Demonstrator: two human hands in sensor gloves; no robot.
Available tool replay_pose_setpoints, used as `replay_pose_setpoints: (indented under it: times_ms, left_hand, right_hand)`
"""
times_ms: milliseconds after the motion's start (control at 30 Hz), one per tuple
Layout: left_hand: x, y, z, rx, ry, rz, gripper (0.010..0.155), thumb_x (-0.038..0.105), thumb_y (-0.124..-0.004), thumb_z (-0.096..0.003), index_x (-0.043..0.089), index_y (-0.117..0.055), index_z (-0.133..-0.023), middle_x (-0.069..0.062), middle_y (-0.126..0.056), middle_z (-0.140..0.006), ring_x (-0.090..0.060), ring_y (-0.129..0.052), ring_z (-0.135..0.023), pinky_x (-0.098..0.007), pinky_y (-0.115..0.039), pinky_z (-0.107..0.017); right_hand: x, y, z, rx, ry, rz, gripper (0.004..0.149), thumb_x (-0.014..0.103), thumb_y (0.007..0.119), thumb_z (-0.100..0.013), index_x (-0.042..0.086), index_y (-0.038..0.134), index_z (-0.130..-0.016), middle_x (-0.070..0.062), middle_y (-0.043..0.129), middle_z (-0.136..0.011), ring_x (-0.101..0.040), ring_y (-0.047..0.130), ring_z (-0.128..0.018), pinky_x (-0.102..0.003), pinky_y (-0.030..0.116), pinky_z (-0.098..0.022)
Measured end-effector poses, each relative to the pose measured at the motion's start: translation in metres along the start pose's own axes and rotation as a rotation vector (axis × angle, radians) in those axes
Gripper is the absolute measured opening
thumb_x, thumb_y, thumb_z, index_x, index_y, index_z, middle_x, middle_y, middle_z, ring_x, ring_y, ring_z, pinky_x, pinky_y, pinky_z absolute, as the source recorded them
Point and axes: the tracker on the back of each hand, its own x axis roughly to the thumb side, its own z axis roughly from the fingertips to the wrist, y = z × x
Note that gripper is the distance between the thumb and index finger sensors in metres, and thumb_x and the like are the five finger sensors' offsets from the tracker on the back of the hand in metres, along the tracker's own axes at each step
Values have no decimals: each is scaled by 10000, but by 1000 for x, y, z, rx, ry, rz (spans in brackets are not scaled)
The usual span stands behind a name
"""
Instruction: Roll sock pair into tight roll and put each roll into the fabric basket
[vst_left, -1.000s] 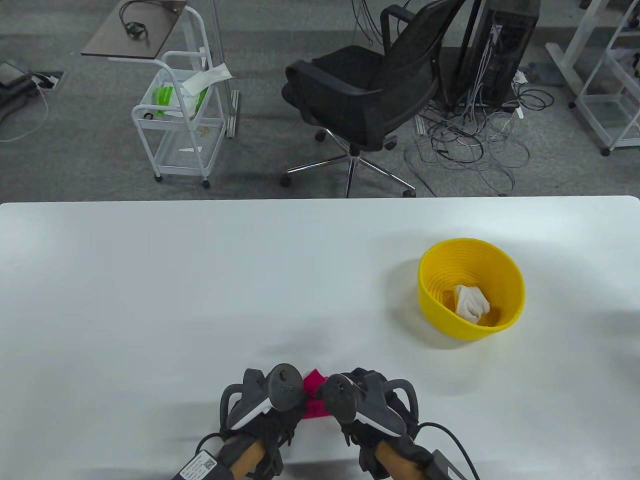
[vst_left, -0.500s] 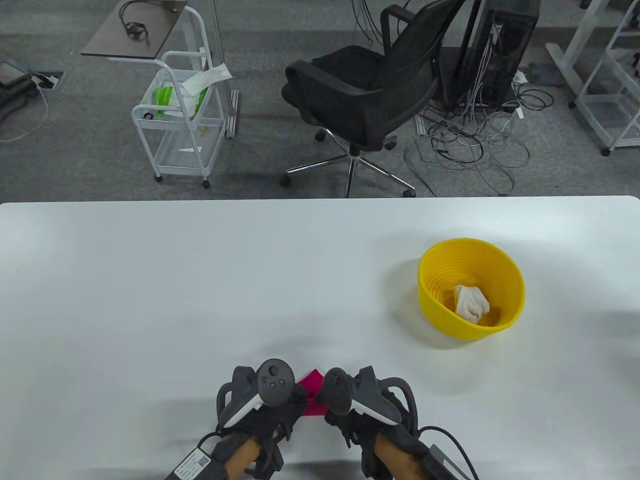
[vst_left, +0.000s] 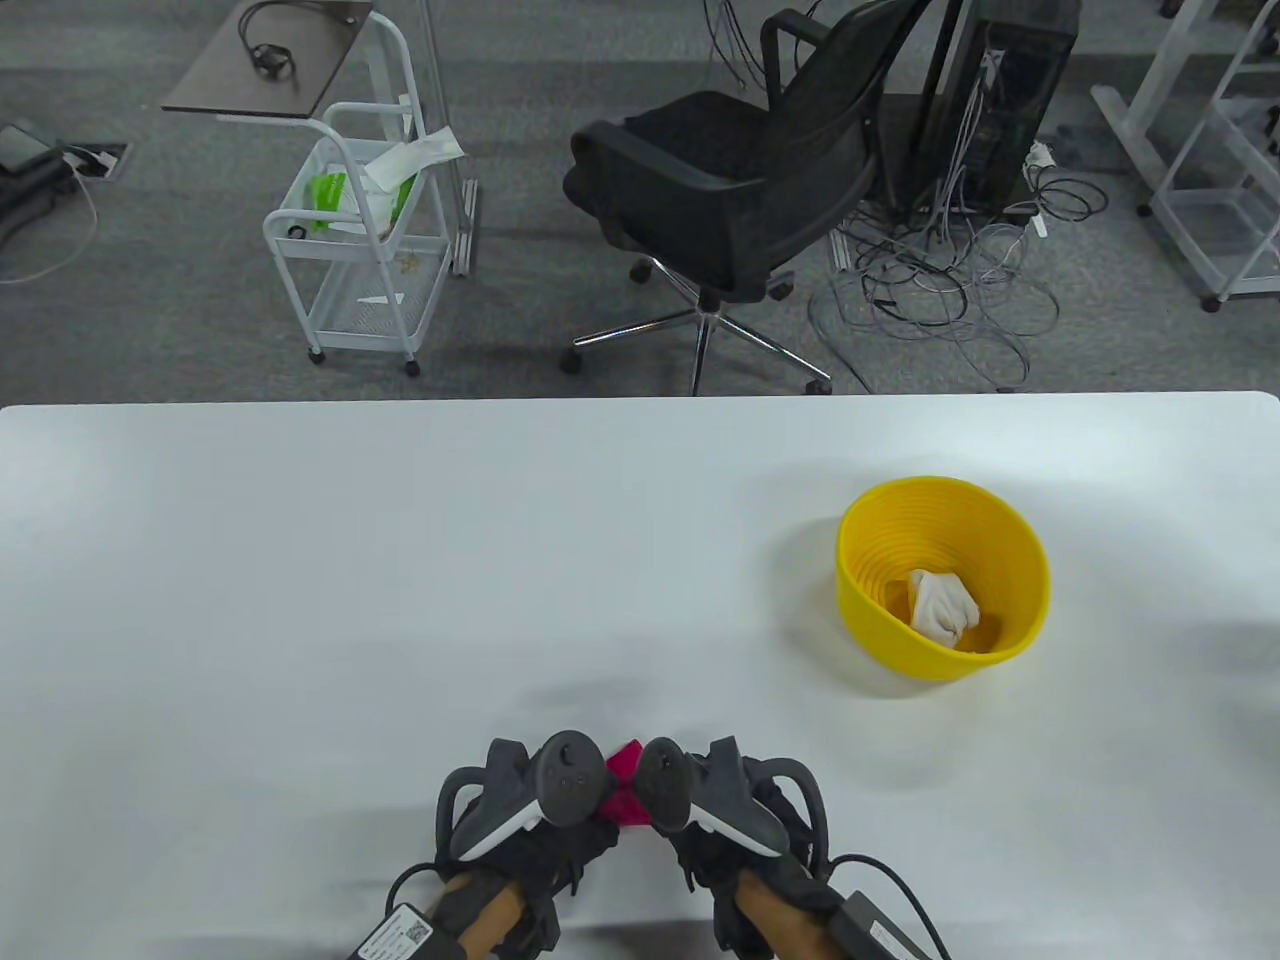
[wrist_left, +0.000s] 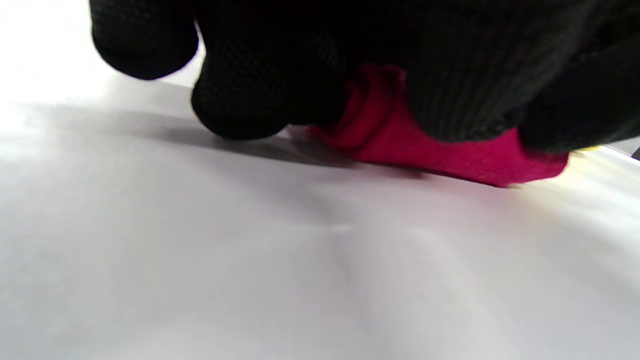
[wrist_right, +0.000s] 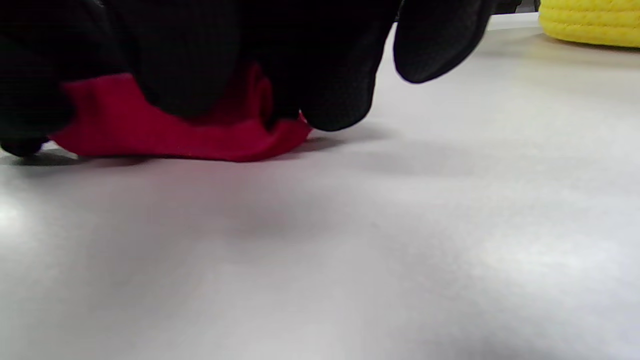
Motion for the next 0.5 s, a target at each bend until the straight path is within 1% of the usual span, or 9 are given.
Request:
replay_pose_setpoints:
  times_ms: [67, 200, 233, 367, 433, 500]
  left_hand:
    - [0, 0, 0, -1, -12, 16, 515, 437, -831, -361, 267, -864, -846, -56, -917, -780, -235, -979, -565, -480, -766, -491]
    - [-2, 0, -2, -14, -14, 50, 478, 417, -780, -383, 266, -884, -825, -59, -930, -751, -228, -984, -543, -476, -771, -483]
    - [-2, 0, -2, -16, -8, 61, 472, 416, -768, -388, 266, -890, -819, -60, -934, -744, -227, -986, -535, -475, -773, -479]
    - [-5, 0, -3, -20, 3, 90, 460, 418, -756, -395, 269, -904, -804, -60, -943, -729, -224, -989, -518, -472, -777, -472]
    - [-7, 0, -4, -18, 14, 109, 457, 421, -753, -396, 265, -911, -796, -64, -949, -714, -225, -990, -506, -472, -780, -465]
    - [-7, 0, -4, -17, 17, 114, 457, 422, -748, -398, 261, -911, -794, -64, -950, -710, -225, -991, -499, -472, -780, -463]
  right_hand:
    - [-1, -2, 1, 18, -13, -15, 464, 398, 804, -420, 354, 776, -882, 72, 896, -879, -166, 931, -775, -532, 697, -654]
    - [-6, -5, 2, 24, -22, -45, 450, 411, 793, -425, 355, 791, -872, 72, 906, -870, -168, 937, -776, -530, 701, -651]
    - [-6, -8, 3, 6, -25, -50, 448, 420, 797, -424, 364, 794, -868, 80, 901, -878, -171, 925, -797, -532, 699, -653]
    - [-3, -24, 15, -158, -51, 29, 415, 424, 830, -411, 386, 841, -825, 101, 903, -880, -175, 920, -816, -537, 695, -657]
    - [1, -28, 21, -167, -87, -7, 403, 428, 848, -402, 386, 865, -802, 106, 920, -861, -174, 928, -806, -537, 699, -654]
    - [6, -25, 22, -123, -112, -27, 399, 434, 860, -396, 387, 874, -793, 111, 923, -858, -176, 926, -808, -539, 698, -653]
